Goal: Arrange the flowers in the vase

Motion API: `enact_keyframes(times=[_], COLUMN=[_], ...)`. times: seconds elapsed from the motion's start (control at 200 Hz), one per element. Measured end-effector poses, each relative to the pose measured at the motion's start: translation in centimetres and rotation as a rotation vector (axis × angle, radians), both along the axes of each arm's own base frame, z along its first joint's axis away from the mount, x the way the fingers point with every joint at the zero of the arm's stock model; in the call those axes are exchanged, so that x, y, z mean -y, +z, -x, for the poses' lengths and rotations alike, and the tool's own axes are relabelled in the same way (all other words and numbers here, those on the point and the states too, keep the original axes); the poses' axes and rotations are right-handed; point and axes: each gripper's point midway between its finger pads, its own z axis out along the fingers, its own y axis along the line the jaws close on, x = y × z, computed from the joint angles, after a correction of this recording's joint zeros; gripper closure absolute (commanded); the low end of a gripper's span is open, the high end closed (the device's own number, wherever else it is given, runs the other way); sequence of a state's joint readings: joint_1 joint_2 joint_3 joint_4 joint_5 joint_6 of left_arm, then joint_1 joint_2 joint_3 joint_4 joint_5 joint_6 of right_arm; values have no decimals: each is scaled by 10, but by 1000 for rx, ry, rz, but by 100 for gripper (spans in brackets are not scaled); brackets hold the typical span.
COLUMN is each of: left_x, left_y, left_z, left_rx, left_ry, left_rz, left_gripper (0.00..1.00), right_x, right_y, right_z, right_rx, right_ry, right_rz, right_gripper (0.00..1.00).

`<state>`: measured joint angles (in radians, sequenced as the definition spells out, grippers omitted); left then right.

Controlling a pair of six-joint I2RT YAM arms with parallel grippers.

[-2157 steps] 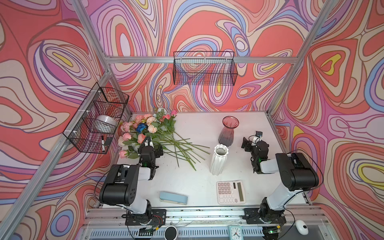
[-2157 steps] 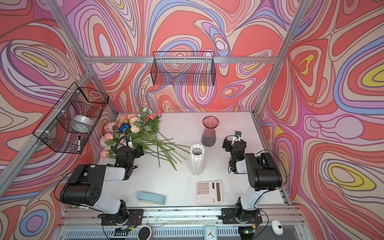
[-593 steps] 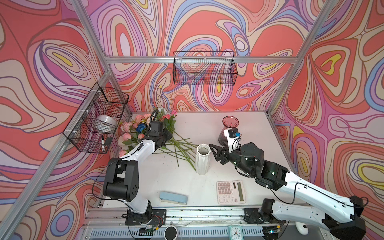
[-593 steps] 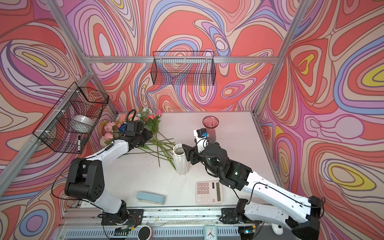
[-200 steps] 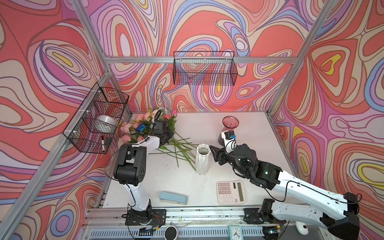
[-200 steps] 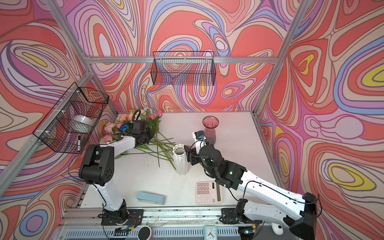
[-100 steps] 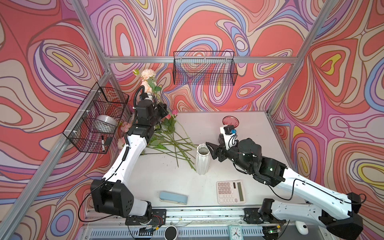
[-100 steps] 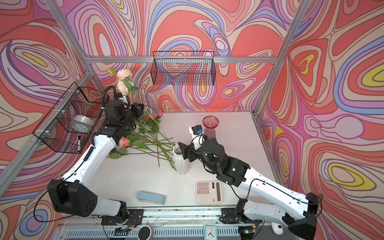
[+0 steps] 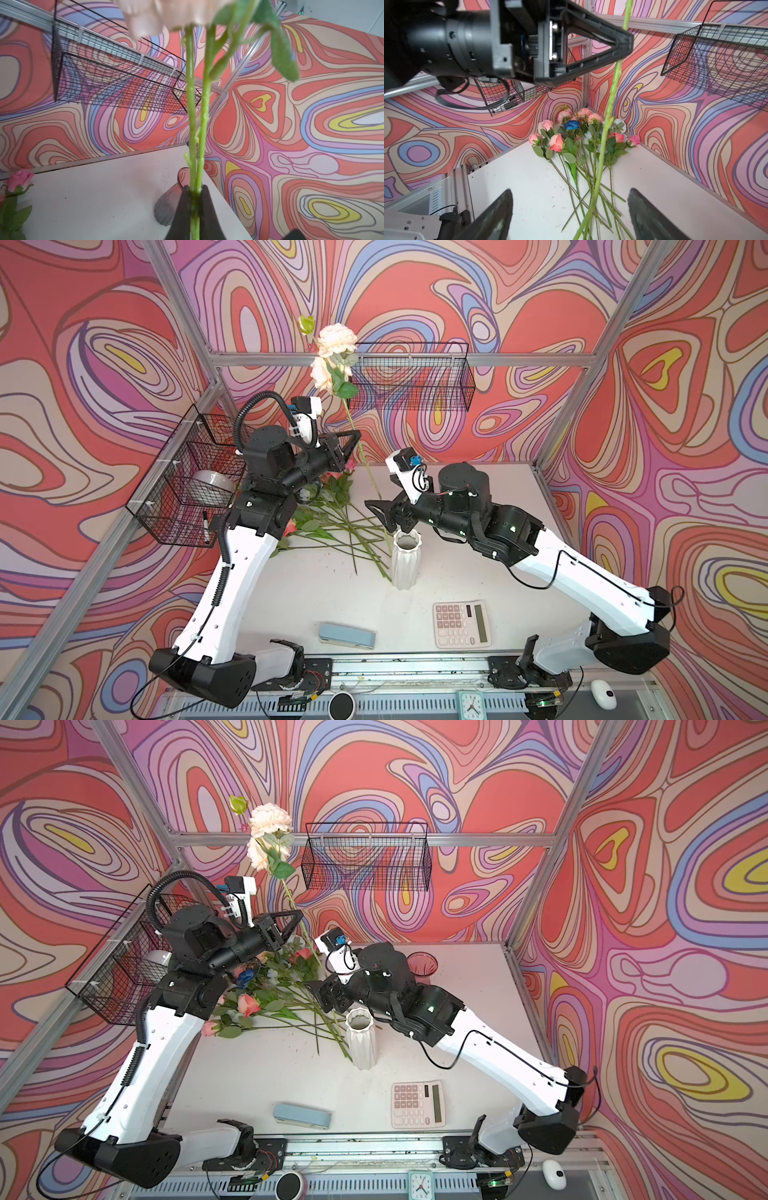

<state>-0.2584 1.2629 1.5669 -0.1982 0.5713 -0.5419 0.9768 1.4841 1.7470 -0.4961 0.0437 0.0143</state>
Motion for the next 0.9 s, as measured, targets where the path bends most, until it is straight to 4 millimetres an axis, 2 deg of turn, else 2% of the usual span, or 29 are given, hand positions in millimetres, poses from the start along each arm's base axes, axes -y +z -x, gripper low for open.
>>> enact_keyframes(times=[0.135, 0.28, 0.335, 0.491, 0.521, 0.551, 0.581, 0.631, 0.666, 0.756, 0.836, 0.901], left_x=[9, 17, 19, 23, 24, 24, 24, 23, 21, 14, 2, -10], left_y=[1, 14, 19, 28, 29, 30, 31, 33, 32, 25, 13, -2], left_z=[25, 49, 56, 69, 69, 70, 71, 72, 74, 81, 87, 93], left_rx=[20, 76, 95, 121, 121, 117, 117, 118, 116, 101, 88, 80], left_ry=[-101, -200, -227, -281, -286, -288, -289, -283, -276, -237, -169, -99], left_rz=[3, 14, 18, 37, 43, 48, 55, 73, 85, 119, 148, 169], left_gripper=[100, 100, 100, 100, 86, 61, 43, 26, 21, 16, 11, 10], right_x=[-4, -3, -4, -9, -9, -10, -11, -11, -11, -6, 9, 23], right_y=[5, 15, 22, 39, 40, 42, 42, 42, 41, 28, 14, 12], right_z=[-3, 0, 2, 6, 7, 8, 8, 8, 8, 13, 18, 21], right_rx=[1, 8, 15, 28, 26, 26, 29, 28, 28, 32, 39, 63], right_ry=[0, 11, 24, 57, 63, 70, 73, 70, 70, 69, 46, 14], right_rz=[6, -12, -25, -71, -79, -85, -88, -101, -109, -119, -125, -144], right_gripper=[21, 27, 36, 77, 87, 100, 100, 100, 100, 100, 100, 100])
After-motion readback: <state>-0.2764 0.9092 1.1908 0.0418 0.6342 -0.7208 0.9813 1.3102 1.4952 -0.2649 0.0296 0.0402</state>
